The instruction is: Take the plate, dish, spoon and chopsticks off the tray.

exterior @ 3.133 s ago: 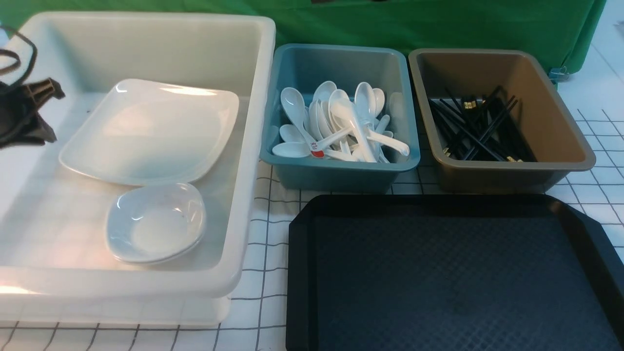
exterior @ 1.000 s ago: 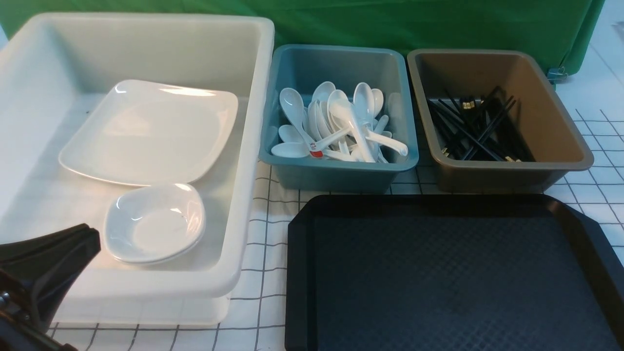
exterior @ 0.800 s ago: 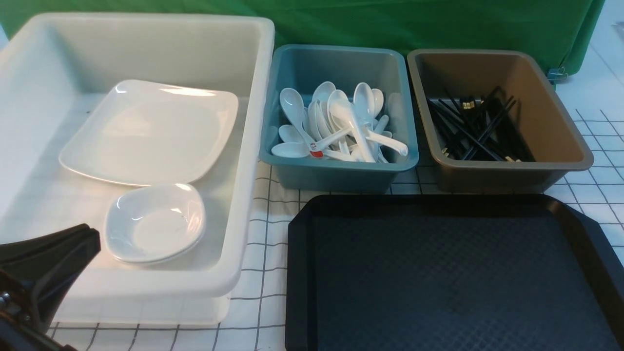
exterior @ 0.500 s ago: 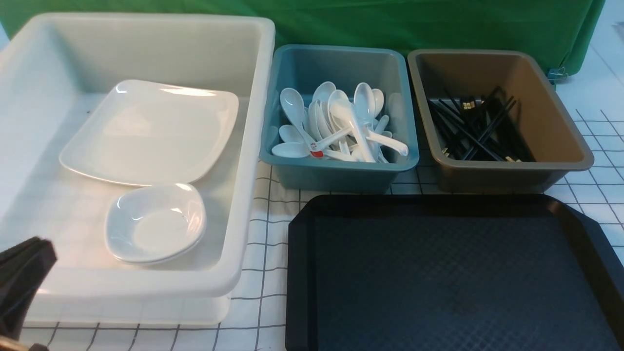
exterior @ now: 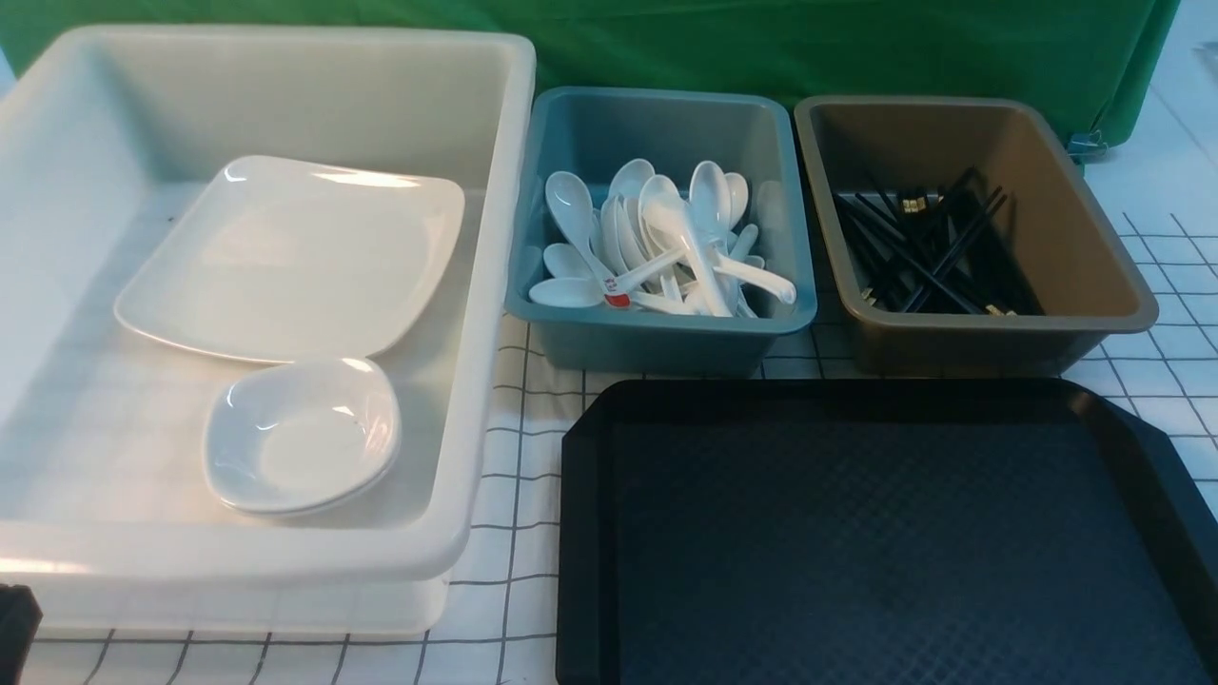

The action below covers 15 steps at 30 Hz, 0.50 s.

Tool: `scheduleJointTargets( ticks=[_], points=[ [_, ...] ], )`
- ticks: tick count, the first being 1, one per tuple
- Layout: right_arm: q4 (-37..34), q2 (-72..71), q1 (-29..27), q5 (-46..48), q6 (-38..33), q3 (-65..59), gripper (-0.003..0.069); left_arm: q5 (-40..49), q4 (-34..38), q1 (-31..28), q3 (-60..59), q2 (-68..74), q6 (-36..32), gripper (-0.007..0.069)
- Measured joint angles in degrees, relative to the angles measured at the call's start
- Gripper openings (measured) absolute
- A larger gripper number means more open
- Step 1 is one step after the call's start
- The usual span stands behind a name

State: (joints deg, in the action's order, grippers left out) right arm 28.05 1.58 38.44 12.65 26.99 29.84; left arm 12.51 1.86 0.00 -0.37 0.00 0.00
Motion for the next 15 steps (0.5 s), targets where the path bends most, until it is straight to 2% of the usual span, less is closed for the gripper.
scheduleJointTargets(
  ticks=[15],
  points=[
    [0.0, 0.0, 0.0, 0.0, 0.0, 0.0, 0.019, 0.2, -0.2, 0.0, 0.0, 0.0, 0.0, 0.0003]
  ],
)
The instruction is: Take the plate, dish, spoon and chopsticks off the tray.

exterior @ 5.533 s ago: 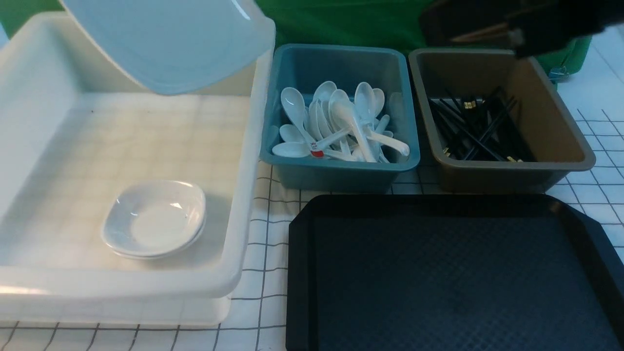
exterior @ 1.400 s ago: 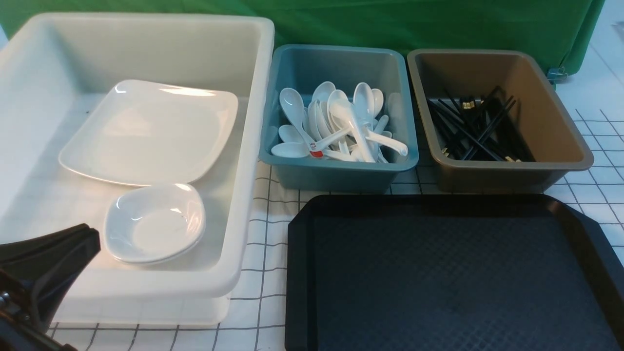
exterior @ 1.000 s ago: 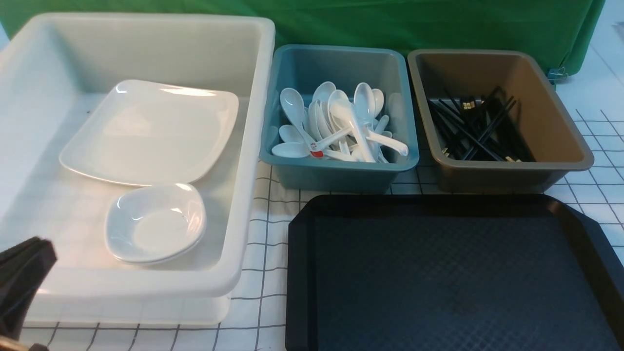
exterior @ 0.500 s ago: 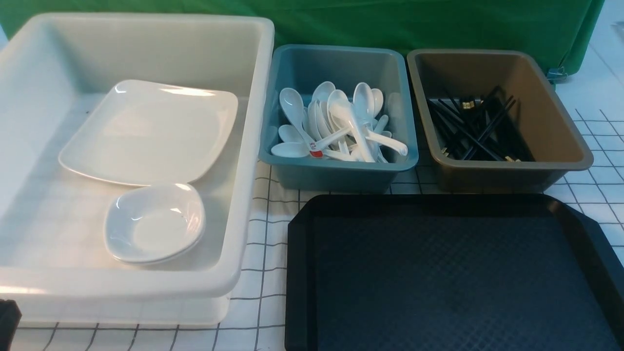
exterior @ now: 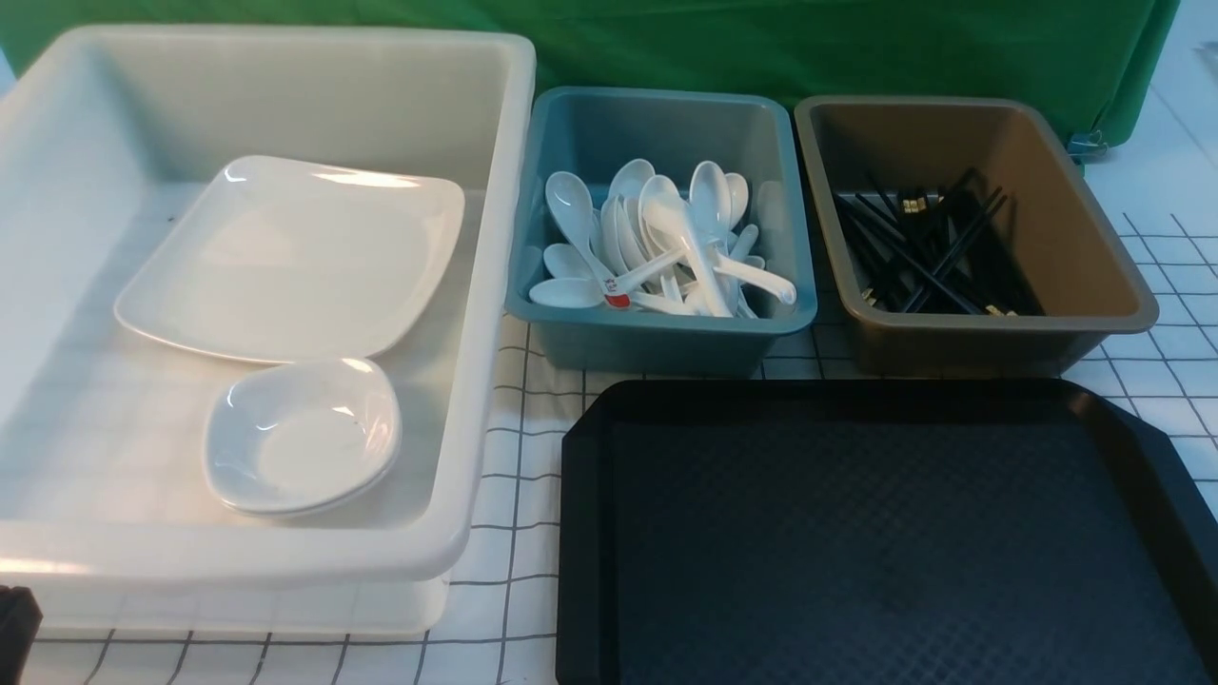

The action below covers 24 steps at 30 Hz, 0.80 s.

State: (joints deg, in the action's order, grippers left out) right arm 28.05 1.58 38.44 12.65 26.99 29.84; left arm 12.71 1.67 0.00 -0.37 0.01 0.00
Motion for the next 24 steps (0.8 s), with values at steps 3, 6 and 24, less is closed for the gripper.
scheduleJointTargets(
  ticks=[3, 6, 24],
  points=[
    [0.0, 0.0, 0.0, 0.0, 0.0, 0.0, 0.0196, 0.0, 0.0, 0.0, 0.0, 0.0, 0.0, 0.0003],
    [0.0, 0.0, 0.0, 0.0, 0.0, 0.0, 0.0206, 0.0, 0.0, 0.0, 0.0, 0.0, 0.0, 0.0003],
    [-28.7, 0.0, 0.0, -0.3, -32.0, -1.2, 0.0233, 0.1, 0.0, 0.0, 0.0, 0.0, -1.2, 0.0004]
  ],
)
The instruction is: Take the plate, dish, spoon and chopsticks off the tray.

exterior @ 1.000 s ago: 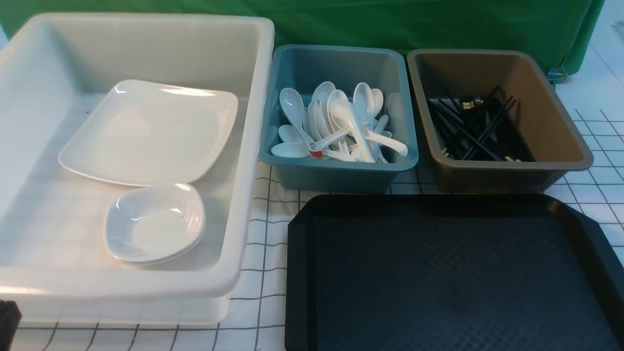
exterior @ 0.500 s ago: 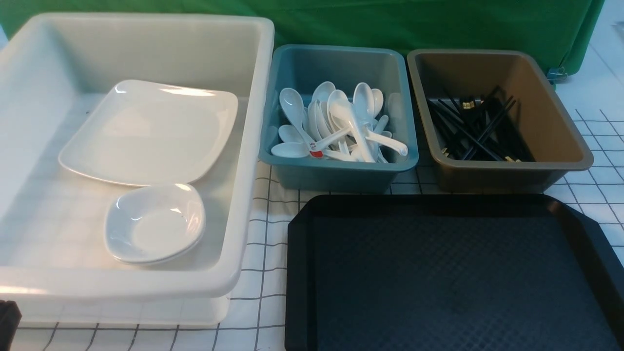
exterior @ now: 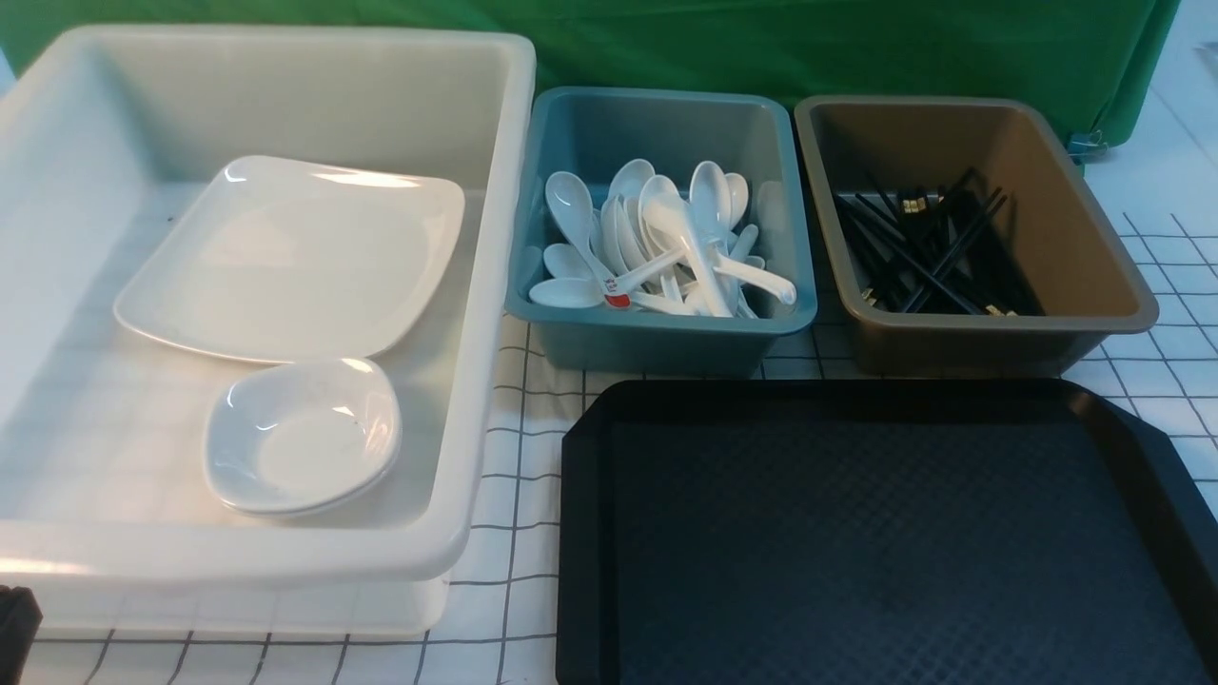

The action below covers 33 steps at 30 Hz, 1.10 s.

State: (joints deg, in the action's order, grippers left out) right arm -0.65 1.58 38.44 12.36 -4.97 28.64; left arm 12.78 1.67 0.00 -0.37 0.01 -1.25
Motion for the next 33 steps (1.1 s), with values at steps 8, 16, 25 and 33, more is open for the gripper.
scheduleJointTargets(
  ticks=[8, 16, 25, 33],
  points=[
    [-0.4, -1.4, -4.4, 1.7, -1.8, -2.2, 0.0237, 0.1, 0.0, 0.0, 0.0, 0.0, -0.4, 0.0004],
    [-0.4, -1.6, -27.8, 2.8, -4.0, -16.5, 0.0239, 0.1, 0.0, 0.0, 0.0, 0.0, -0.9, 0.0004],
    [-0.4, -1.5, -36.5, 1.9, -4.1, -29.0, 0.0242, 0.2, -0.1, 0.0, 0.0, 0.0, -1.1, 0.0004],
    [-0.5, -1.5, -36.7, 1.9, -4.1, -29.0, 0.0242, 0.2, -0.1, 0.0, 0.0, 0.0, -1.1, 0.0004]
  ],
)
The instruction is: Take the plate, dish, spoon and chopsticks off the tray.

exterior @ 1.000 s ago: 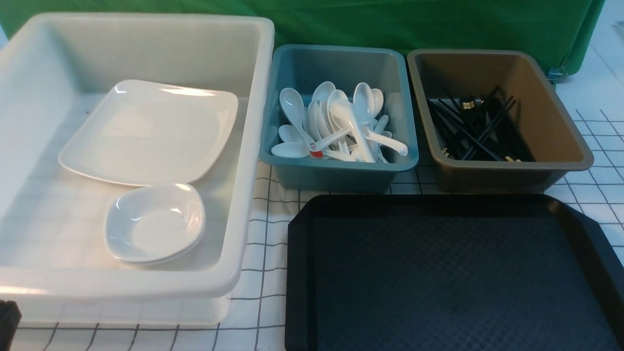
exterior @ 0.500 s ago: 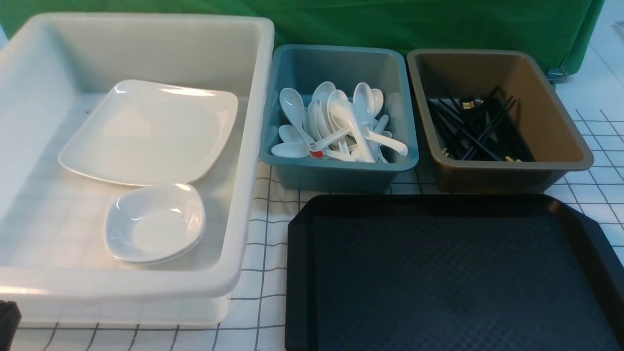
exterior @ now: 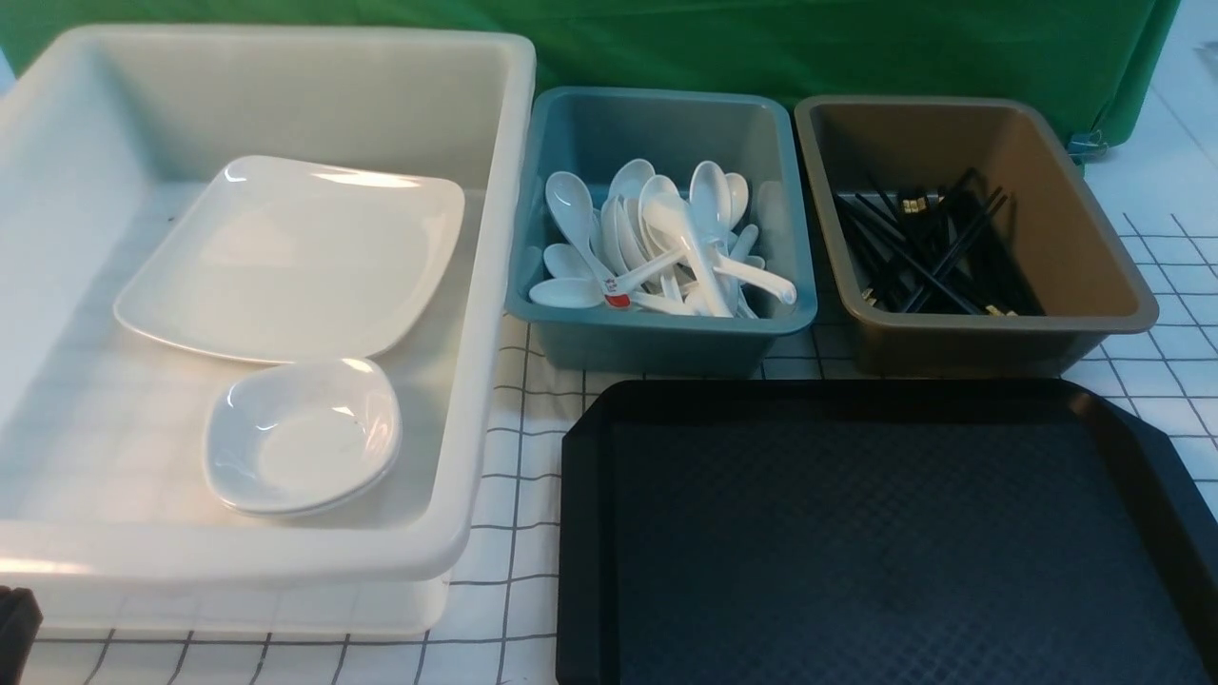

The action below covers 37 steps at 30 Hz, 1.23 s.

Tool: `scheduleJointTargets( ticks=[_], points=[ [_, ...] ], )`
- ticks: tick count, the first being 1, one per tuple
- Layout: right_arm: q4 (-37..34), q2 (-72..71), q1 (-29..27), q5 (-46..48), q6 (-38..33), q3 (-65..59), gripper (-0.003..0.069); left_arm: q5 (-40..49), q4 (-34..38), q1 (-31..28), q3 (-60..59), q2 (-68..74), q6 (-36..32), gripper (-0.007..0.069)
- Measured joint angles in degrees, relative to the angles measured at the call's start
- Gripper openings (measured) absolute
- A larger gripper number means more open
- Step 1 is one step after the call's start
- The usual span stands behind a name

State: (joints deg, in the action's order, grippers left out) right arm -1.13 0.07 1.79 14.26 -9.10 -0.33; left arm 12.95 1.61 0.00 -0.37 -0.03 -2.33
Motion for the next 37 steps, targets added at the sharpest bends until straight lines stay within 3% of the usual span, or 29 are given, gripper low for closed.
scheduleJointTargets(
  ticks=[37],
  points=[
    [0.0, 0.0, 0.0, 0.0, 0.0, 0.0, 0.0242, 0.0, 0.0, 0.0, 0.0, 0.0, -0.1, 0.0018]
  ],
)
